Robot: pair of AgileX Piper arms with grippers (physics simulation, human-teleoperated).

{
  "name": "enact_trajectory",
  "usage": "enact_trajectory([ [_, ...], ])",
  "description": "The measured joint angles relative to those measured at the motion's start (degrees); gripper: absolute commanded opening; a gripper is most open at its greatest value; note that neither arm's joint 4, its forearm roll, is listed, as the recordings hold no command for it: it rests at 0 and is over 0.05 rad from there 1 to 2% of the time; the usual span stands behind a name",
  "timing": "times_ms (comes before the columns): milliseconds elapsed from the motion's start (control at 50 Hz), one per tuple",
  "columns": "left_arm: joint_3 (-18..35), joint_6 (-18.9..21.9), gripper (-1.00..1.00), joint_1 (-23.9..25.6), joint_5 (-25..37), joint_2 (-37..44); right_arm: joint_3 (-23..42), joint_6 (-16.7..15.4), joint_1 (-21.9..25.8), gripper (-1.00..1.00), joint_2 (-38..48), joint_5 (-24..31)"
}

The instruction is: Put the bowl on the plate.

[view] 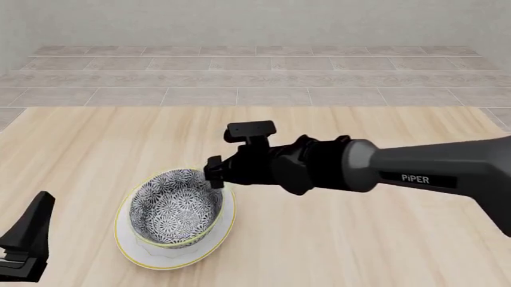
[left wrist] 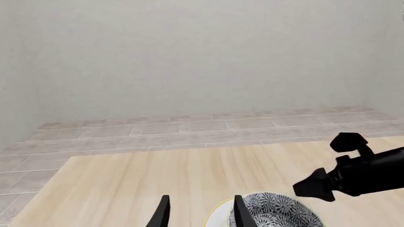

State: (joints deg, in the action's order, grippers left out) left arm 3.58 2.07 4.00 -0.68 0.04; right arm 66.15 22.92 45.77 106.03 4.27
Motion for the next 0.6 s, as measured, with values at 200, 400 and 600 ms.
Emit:
enact_trajectory([
  [200, -0.1, 0.1, 1.00, 0.0, 0.0, 0.0, -1.6, 0.0, 0.0, 1.00, -1.6, -0.4],
  [400, -0.2, 0.2, 1.00, 0.1, -0.2, 0.0, -3.5, 0.2, 0.1, 1.00, -3.7, -0.7],
  [600, -0.3, 0.3, 1.00, 0.2, -0.3, 0.0, -5.1, 0.1, 0.0, 1.00, -5.6, -1.1],
])
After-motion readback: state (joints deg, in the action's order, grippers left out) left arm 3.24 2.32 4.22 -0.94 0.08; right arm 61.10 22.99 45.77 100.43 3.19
